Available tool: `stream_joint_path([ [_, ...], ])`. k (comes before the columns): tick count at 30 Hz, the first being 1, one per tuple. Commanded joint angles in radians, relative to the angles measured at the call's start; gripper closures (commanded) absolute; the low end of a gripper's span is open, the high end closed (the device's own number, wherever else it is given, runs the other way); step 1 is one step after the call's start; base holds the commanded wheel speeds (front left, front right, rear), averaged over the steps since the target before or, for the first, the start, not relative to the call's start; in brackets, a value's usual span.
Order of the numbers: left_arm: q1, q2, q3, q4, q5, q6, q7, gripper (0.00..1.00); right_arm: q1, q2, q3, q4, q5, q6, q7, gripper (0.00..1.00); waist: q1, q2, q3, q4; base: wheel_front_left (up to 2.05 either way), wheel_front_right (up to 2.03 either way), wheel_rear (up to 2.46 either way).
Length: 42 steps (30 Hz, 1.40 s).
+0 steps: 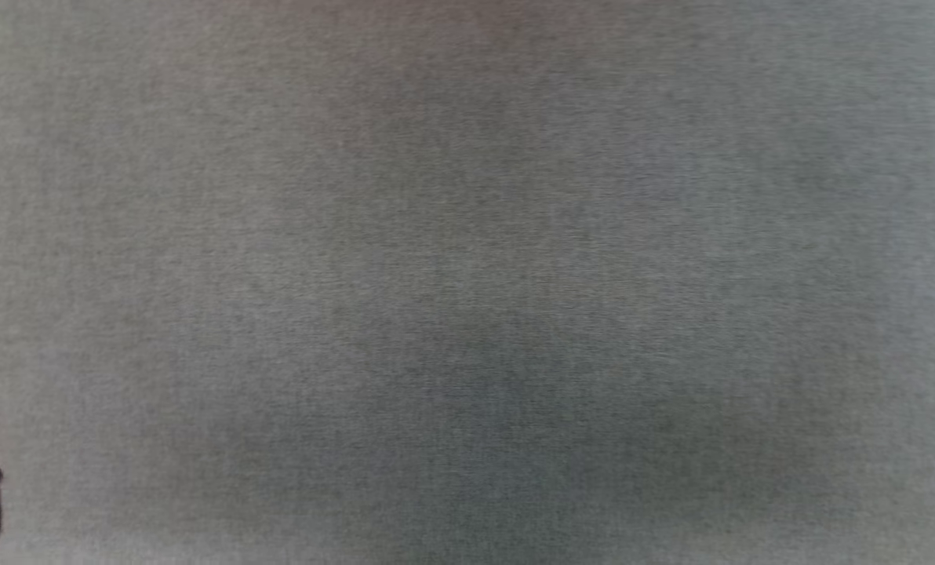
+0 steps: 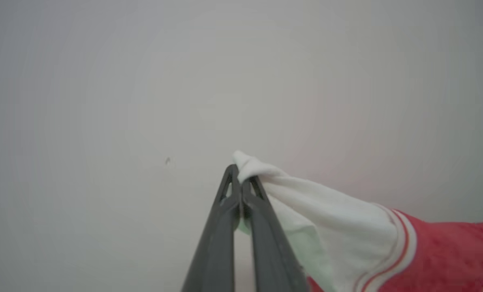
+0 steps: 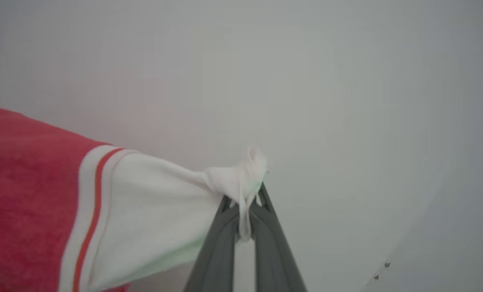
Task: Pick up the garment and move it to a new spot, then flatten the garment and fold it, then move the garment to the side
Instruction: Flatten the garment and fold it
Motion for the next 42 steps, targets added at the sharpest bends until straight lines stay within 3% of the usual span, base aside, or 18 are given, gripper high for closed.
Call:
stream_joint_path([
  [1,0.014,0.003,0.001,0.021,-0.011,-0.003,0.003,1.00,0.017,0.002,0.003,0.015,-0.006,0.000,-0.007,1.00,-0.0001,0.0000,0.009,0.016,0.00,0.00,0.00],
  [6,0.089,-0.014,-0.033,0.137,-0.030,-0.014,0.073,1.00,0.082,0.032,0.025,0.115,0.035,0.000,0.032,1.00,-0.0001,0.0000,-0.018,0.033,0.00,0.00,0.00],
  [10,0.177,-0.028,-0.064,0.186,-0.063,-0.015,0.212,1.00,0.161,0.060,0.078,0.148,0.117,0.000,0.097,1.00,-0.0001,0.0000,-0.061,0.039,0.00,0.00,0.00],
  [14,0.335,-0.031,-0.178,0.150,-0.080,-0.016,0.400,1.00,0.286,0.067,0.169,0.126,0.252,0.000,0.268,1.00,-0.0001,0.0000,-0.125,0.042,0.00,0.00,0.00],
  [19,0.472,0.009,-0.238,0.059,-0.143,-0.015,0.529,1.00,0.437,0.030,0.270,-0.003,0.404,0.000,0.411,1.00,-0.0001,0.0000,-0.171,0.046,0.00,0.00,0.00],
  [26,0.717,0.116,-0.242,-0.181,-0.264,-0.010,0.704,1.00,0.738,-0.163,0.373,-0.384,0.680,0.000,0.631,1.00,-0.0001,0.0000,-0.220,0.050,0.00,0.00,0.00],
  [31,0.928,0.211,-0.228,-0.458,-0.317,0.077,0.836,1.00,0.950,-0.283,0.362,-0.622,0.797,0.000,0.760,1.00,-0.0001,0.0000,-0.239,0.050,0.00,0.00,0.00],
  [36,1.186,0.313,-0.192,-0.814,-0.390,0.240,0.966,1.00,1.137,-0.358,0.329,-0.822,0.852,0.000,0.883,1.00,-0.0001,0.0000,-0.245,0.041,0.00,0.00,0.00],
  [42,1.457,0.421,-0.154,-1.171,-0.450,0.455,1.082,1.00,1.339,-0.396,0.255,-1.007,0.902,0.000,1.020,1.00,-0.0001,0.0000,-0.242,0.037,0.00,0.00,0.00],
])
